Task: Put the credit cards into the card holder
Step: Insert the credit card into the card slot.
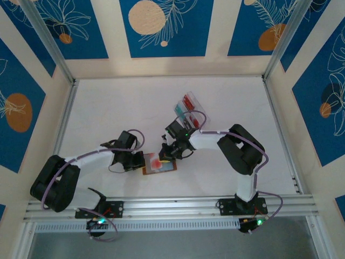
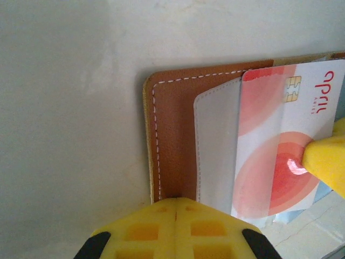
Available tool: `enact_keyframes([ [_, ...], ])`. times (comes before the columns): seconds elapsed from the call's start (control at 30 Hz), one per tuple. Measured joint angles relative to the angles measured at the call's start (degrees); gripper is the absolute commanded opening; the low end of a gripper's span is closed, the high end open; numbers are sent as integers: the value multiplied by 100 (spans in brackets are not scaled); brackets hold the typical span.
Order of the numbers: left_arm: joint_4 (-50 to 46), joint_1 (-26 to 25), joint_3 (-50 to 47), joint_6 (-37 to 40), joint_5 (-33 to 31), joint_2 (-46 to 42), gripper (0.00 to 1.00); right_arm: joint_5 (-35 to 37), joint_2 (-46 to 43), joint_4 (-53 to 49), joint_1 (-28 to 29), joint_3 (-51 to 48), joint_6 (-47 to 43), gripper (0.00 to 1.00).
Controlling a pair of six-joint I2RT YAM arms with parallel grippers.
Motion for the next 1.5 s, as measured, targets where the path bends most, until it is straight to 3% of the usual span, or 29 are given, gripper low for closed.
enact_keyframes([
  [0.63, 129, 0, -90, -2, 57, 4, 0, 302, 149, -382, 260, 382, -138, 0],
  [1.5, 264, -2, -122, -22, 114, 31, 0, 299, -83, -404, 190, 72, -450, 0],
])
